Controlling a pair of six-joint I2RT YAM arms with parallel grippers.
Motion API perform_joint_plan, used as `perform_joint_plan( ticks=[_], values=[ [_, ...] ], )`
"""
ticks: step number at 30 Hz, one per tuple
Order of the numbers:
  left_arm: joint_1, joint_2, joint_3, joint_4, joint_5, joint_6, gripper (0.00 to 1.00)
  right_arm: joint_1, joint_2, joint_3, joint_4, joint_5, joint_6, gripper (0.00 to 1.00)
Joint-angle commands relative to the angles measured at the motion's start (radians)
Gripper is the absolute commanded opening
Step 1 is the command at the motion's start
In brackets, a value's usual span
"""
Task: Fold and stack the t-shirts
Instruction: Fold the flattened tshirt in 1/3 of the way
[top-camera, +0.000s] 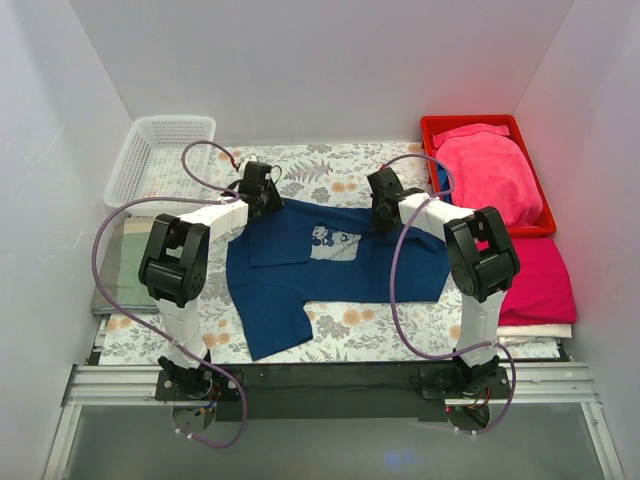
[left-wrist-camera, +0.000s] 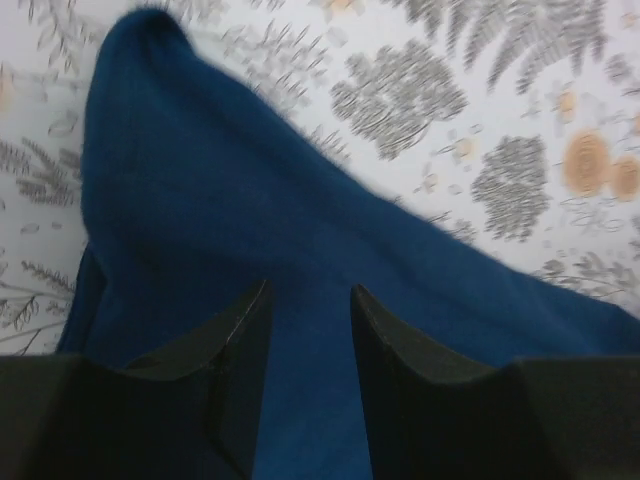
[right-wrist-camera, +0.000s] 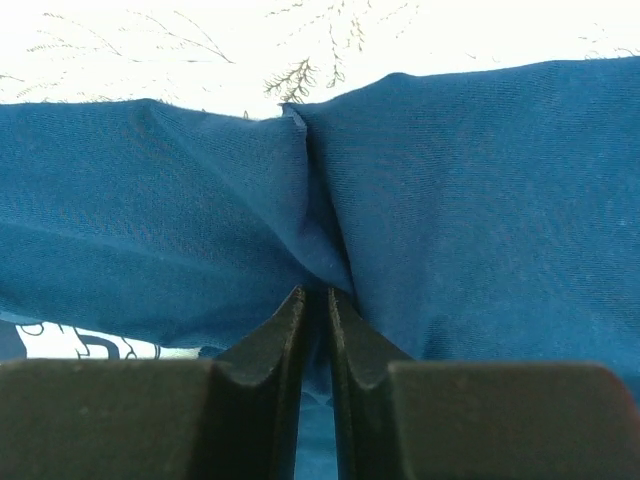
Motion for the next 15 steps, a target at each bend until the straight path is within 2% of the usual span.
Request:
perform_joint_plan(
  ticks=[1,3,5,12,15],
  values=[
    [0.021,-0.002,-0.057,-0.038,0.022,-0.07,0.36,-0.009,-0.039,-0.02,-0.078,0.031,-0.026,0.21],
    [0.021,0.021,-0.085,-0.045,0.011,-0.099,0.36,-0.009,-0.036,-0.011,-0.08,0.023,-0.03,0.22],
    [0.021,0.05,-0.074,-0.105,-0.059,-0.139,0.35,-0.01,-0.036,-0.006,-0.08,0.017,-0.033,0.22],
    [0.029,0.174,0.079,-0.332,-0.297,-0.217,0.35,-0.009,-0.051,0.024,-0.078,0.005,-0.052,0.25],
    [0.059,0.204,0.136,-0.386,-0.337,-0.231,0.35,-0.009,-0.065,0.046,-0.078,0.014,-0.066,0.28]
  ],
)
